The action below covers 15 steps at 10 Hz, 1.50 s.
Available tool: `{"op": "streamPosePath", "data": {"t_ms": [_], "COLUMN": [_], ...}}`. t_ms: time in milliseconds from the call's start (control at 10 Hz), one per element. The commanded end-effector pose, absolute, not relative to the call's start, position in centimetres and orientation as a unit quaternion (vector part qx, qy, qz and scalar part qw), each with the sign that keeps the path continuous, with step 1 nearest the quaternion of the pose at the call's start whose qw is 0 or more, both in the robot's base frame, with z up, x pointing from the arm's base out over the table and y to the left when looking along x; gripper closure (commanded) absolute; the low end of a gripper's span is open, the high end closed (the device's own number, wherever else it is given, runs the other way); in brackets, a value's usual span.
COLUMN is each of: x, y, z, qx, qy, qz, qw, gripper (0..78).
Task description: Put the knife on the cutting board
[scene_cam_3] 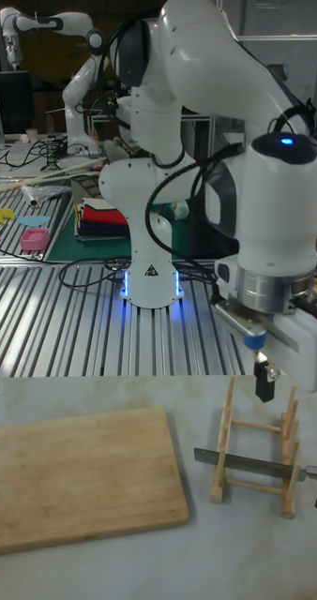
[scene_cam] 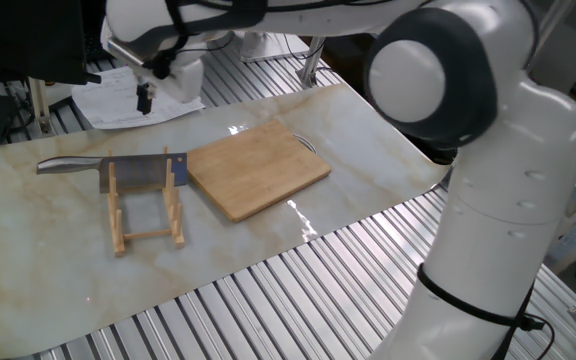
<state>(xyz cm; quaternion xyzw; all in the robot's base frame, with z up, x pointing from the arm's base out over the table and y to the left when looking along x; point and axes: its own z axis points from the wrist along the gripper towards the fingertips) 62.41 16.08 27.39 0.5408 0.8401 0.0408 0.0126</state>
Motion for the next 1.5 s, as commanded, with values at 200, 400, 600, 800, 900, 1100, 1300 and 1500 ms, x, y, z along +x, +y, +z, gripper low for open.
{"op": "streamPosePath", "data": {"t_ms": [200,400,600,800,900,1100,1300,1500], "x": [63.5,64.0,64.2,64.4,64.4,64.4,64.3,64.3], "y": [16.6,16.7,16.7,16.7,16.7,16.7,16.6,16.6], "z": [26.7,25.9,25.1,24.5,24.2,23.8,23.0,22.8], "qx": [0.584,0.602,0.612,0.632,0.641,0.646,0.659,0.672], "qy": [0.81,0.797,0.789,0.773,0.765,0.761,0.75,0.738], "qz": [0.043,0.044,0.044,0.047,0.046,0.048,0.043,0.04], "qw": [0.022,0.025,0.034,0.036,0.039,0.04,0.045,0.047], "gripper": [77.6,77.6,77.6,77.6,77.6,77.6,77.6,77.6]}}
